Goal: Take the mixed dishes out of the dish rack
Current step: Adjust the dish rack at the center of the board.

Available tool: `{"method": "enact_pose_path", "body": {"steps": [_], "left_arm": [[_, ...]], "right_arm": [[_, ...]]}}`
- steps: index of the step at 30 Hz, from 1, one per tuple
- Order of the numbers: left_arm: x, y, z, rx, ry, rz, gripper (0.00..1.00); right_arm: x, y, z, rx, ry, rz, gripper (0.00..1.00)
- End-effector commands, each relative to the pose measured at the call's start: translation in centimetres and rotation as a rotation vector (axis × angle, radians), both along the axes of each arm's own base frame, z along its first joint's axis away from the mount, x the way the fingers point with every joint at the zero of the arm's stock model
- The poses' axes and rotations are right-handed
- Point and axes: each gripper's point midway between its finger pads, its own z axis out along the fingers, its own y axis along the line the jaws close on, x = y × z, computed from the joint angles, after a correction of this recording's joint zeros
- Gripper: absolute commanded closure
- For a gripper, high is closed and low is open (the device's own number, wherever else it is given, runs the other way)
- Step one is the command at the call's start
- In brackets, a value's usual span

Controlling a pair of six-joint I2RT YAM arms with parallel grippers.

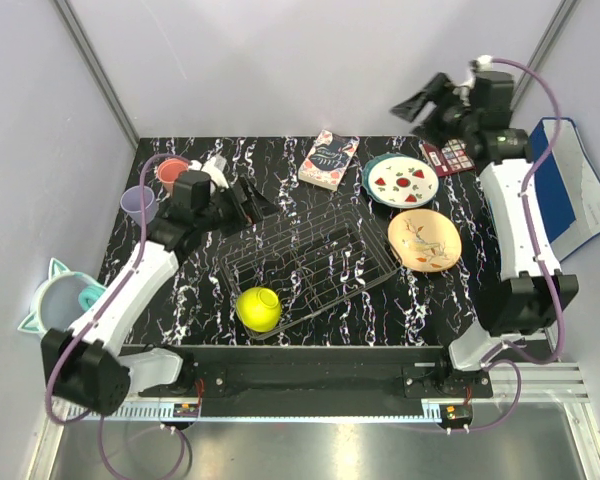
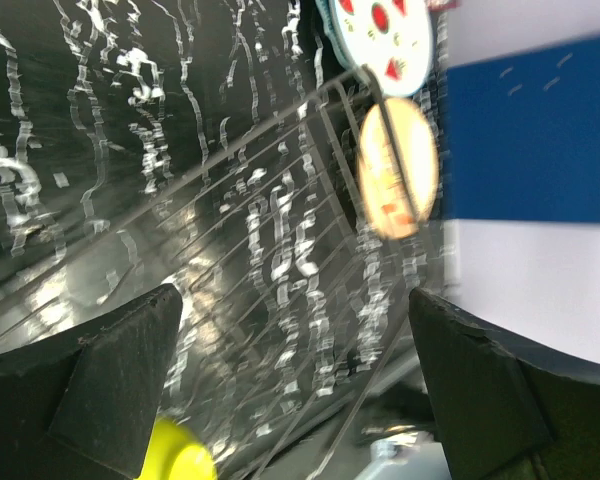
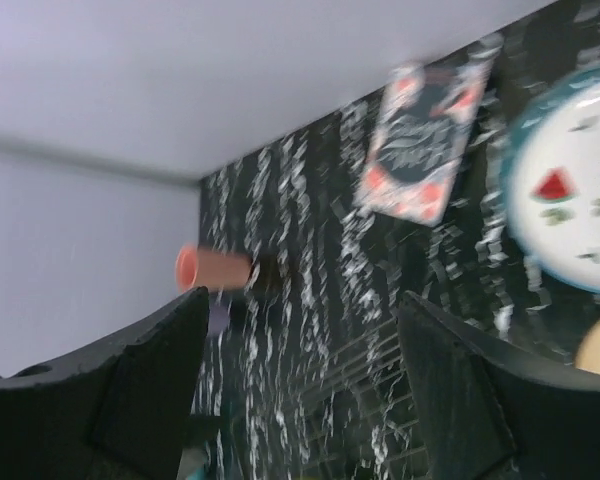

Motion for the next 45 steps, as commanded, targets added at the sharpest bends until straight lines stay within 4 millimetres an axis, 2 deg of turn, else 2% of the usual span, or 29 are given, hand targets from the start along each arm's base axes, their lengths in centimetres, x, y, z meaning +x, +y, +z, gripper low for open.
{"method": "enact_pose_path", "body": {"steps": [1, 3, 4, 6, 7, 8, 10, 11, 12, 13, 14, 15, 16, 17, 19, 25, 27, 31, 33, 36, 39, 40, 43, 45], "left_arm": [[-3.1, 2.9, 2.9, 0.305, -0.186, 0.088, 0.01], [-4.4, 4.3, 3.4, 0.3, -0.178, 0.162, 0.01], [-5.1, 5.5, 2.2, 0.327, -0.144, 0.207, 0.01], [-6.2, 6.3, 1.8, 0.296, -0.108, 0.262, 0.01], [-7.1, 6.9, 1.6, 0.279, -0.111, 0.289, 0.01], [-7.6, 7.1, 1.4, 0.25, -0.09, 0.321, 0.01], [-9.0, 8.1, 0.5, 0.244, -0.069, 0.368, 0.01], [-9.4, 8.4, 0.1, 0.227, -0.047, 0.401, 0.01], [-10.2, 9.0, -1.2, 0.25, -0.007, 0.418, 0.01], [-10.6, 9.6, -1.4, 0.25, -0.008, 0.448, 0.01], [-10.9, 9.8, -1.8, 0.235, 0.013, 0.473, 0.01], [-11.4, 10.3, -3.0, 0.257, 0.049, 0.49, 0.01], [-11.7, 10.4, -3.5, 0.255, 0.062, 0.5, 0.01], [-11.9, 10.5, -3.7, 0.235, 0.076, 0.519, 0.01], [-12.4, 11.0, -5.4, 0.248, 0.116, 0.544, 0.01], [-12.8, 11.9, -7.9, 0.204, 0.175, 0.657, 0.01], [-12.6, 11.6, -8.7, 0.204, 0.189, 0.657, 0.01], [-12.0, 10.8, -9.9, 0.221, 0.203, 0.621, 0.01], [-11.5, 9.7, -10.4, 0.202, 0.2, 0.575, 0.01], [-11.3, 9.0, -11.6, 0.212, 0.219, 0.54, 0.01], [-11.0, 8.5, -12.3, 0.221, 0.225, 0.516, 0.03], [-10.9, 8.4, -12.3, 0.227, 0.217, 0.506, 0.05], [-10.3, 8.2, -12.5, 0.249, 0.204, 0.486, 0.13], [-9.7, 7.8, -12.3, 0.261, 0.199, 0.469, 0.23]], "right_arm": [[-5.7, 10.7, 0.8, -0.063, -0.137, 0.357, 0.18], [-7.8, 12.0, 0.8, -0.067, -0.163, 0.397, 0.18], [-9.2, 12.5, -1.1, -0.073, -0.13, 0.421, 0.18], [-10.2, 12.3, -3.1, -0.107, -0.104, 0.407, 0.19], [-11.4, 12.0, -4.8, -0.145, -0.085, 0.417, 0.2], [-11.4, 11.2, -5.8, -0.189, -0.071, 0.372, 0.2], [-12.9, 10.2, -8.1, -0.251, -0.038, 0.362, 0.21], [-12.7, 9.1, -9.0, -0.303, -0.021, 0.303, 0.22], [-13.3, 8.5, -10.1, -0.343, 0.018, 0.286, 0.22], [-13.7, 7.9, -11.4, -0.392, 0.05, 0.276, 0.23], [-13.5, 6.5, -12.5, -0.45, 0.085, 0.218, 0.23], [-14.0, 5.7, -13.8, -0.49, 0.138, 0.203, 0.24], [-14.2, 5.2, -15.3, -0.52, 0.174, 0.2, 0.24], [-14.3, 4.6, -15.9, -0.544, 0.185, 0.175, 0.24], [-14.6, 4.2, -17.3, -0.55, 0.212, 0.159, 0.26], [-13.9, 3.6, -20.4, -0.603, 0.302, 0.137, 0.28], [-13.6, 3.5, -20.9, -0.617, 0.322, 0.134, 0.3], [-13.3, 4.2, -23.3, -0.611, 0.391, 0.168, 0.32], [-13.3, 4.6, -24.8, -0.605, 0.429, 0.186, 0.36], [-13.5, 4.8, -25.9, -0.594, 0.462, 0.197, 0.4], [-13.6, 5.1, -26.1, -0.58, 0.453, 0.2, 0.51], [-13.6, 5.1, -26.1, -0.582, 0.454, 0.201, 0.58], [-13.9, 5.2, -26.3, -0.573, 0.464, 0.206, 0.7], [-14.0, 5.1, -26.3, -0.567, 0.468, 0.201, 0.75]]}}
